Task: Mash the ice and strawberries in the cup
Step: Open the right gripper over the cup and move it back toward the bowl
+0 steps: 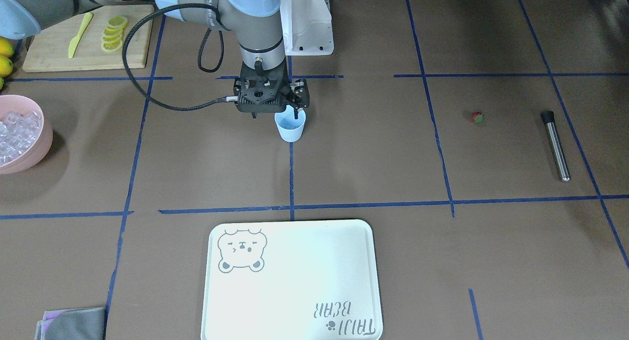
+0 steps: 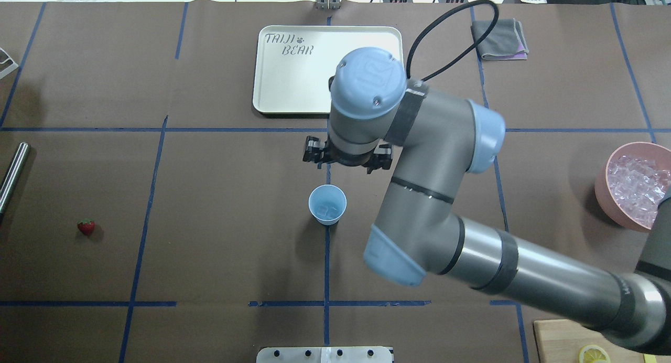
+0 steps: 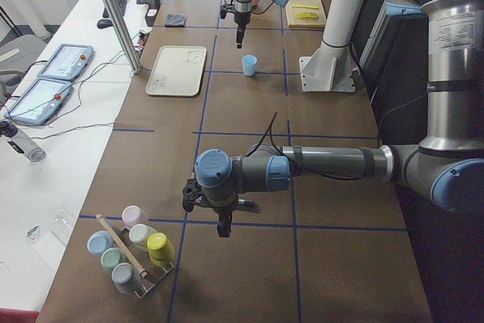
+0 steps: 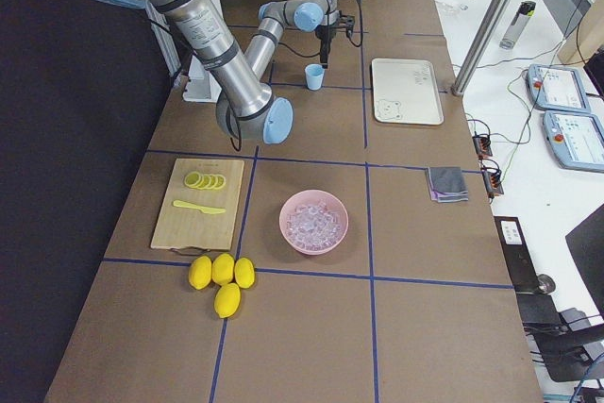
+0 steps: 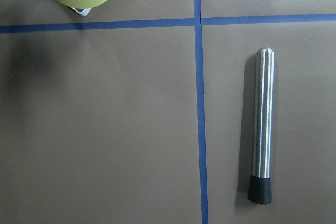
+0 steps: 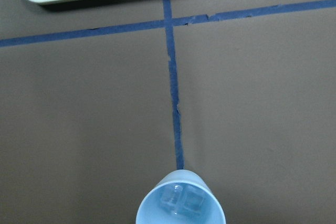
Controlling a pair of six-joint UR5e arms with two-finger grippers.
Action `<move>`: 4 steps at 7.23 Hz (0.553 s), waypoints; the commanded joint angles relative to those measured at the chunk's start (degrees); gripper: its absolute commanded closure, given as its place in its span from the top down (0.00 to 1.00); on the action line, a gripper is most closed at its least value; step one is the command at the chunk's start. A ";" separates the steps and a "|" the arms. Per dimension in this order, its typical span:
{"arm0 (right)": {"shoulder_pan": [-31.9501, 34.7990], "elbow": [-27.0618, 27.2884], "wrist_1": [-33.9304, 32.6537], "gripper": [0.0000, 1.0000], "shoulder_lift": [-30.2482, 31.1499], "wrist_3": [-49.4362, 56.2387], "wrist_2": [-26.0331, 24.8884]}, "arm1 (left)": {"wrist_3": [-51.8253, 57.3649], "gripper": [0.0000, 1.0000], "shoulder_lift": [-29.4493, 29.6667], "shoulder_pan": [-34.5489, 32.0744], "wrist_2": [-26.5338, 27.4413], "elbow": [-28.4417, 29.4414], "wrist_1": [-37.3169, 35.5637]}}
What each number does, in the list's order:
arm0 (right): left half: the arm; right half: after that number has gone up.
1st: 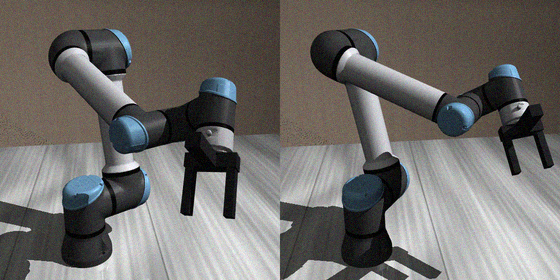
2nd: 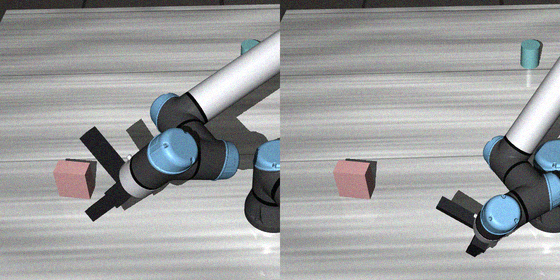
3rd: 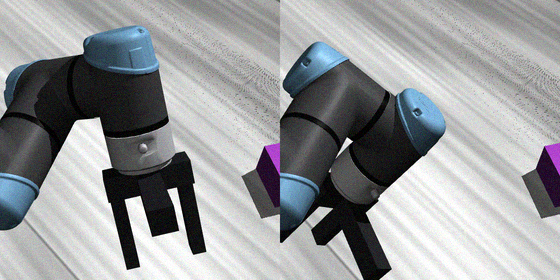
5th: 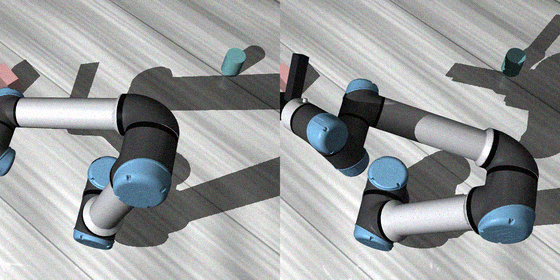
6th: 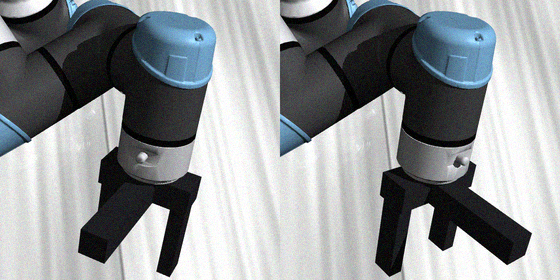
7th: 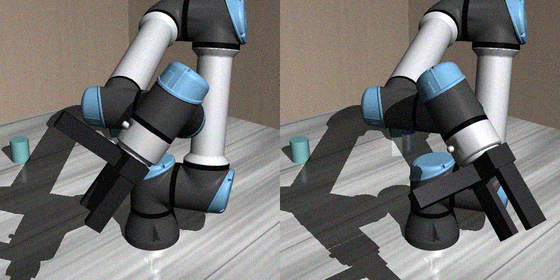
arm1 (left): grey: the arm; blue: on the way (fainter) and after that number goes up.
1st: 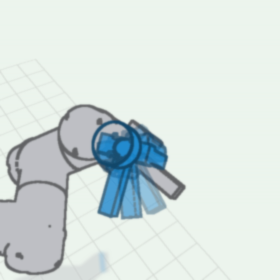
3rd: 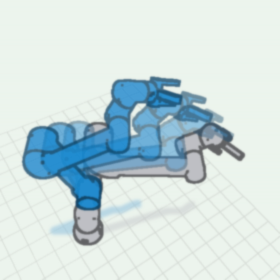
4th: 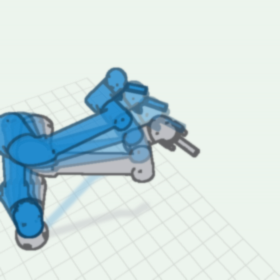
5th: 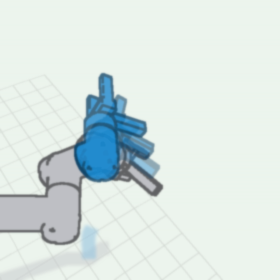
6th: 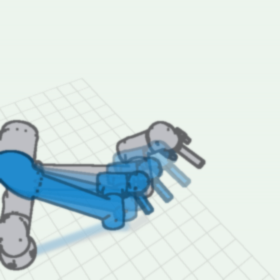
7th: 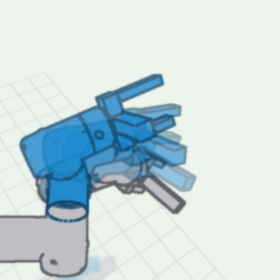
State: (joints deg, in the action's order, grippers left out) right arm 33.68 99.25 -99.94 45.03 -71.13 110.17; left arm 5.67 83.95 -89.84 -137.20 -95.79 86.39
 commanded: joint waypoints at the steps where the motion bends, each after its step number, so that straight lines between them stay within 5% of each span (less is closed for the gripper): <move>1: 11.00 1.12 -0.16 0.98 4.87 13.57 9.84 | -0.23 1.00 0.16 0.72 0.00 0.08 0.01; 4: 28.75 3.83 0.10 0.99 20.21 42.89 19.09 | -0.23 1.00 0.51 1.25 0.00 0.17 0.01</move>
State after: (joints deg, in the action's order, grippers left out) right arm 55.33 101.61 -99.95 58.10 -41.22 125.88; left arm 5.45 84.36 -88.87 -137.20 -95.68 86.40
